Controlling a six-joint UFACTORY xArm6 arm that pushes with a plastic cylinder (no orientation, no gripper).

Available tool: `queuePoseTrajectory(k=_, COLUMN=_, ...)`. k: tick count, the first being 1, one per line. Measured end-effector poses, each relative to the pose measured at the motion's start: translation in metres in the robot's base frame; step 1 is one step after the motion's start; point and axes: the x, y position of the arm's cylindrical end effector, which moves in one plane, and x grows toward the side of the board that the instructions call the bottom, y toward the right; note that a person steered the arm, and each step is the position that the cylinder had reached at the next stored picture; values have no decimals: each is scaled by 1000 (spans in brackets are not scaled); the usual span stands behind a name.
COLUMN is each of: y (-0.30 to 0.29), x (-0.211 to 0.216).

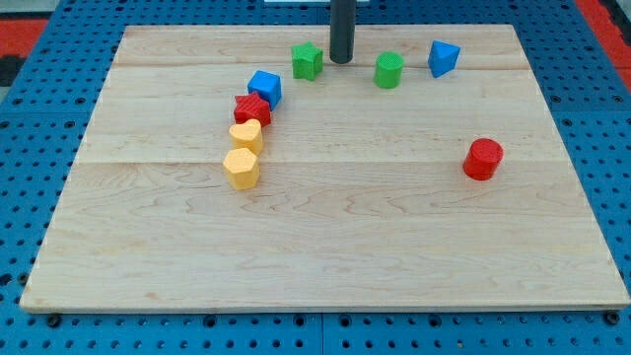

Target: Place green circle parallel to the green star

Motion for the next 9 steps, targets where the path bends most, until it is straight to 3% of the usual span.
queuePoseTrajectory(k=2, y=-63, x=0)
queuePoseTrajectory(k=4, y=-21, x=-27)
queuePoseTrajectory(k=6, y=24, x=71)
queuePoseTrajectory(k=7, y=72, x=48)
queuePoseTrajectory(k=8, y=35, x=23)
queuePoseTrajectory(k=9, y=69, x=20)
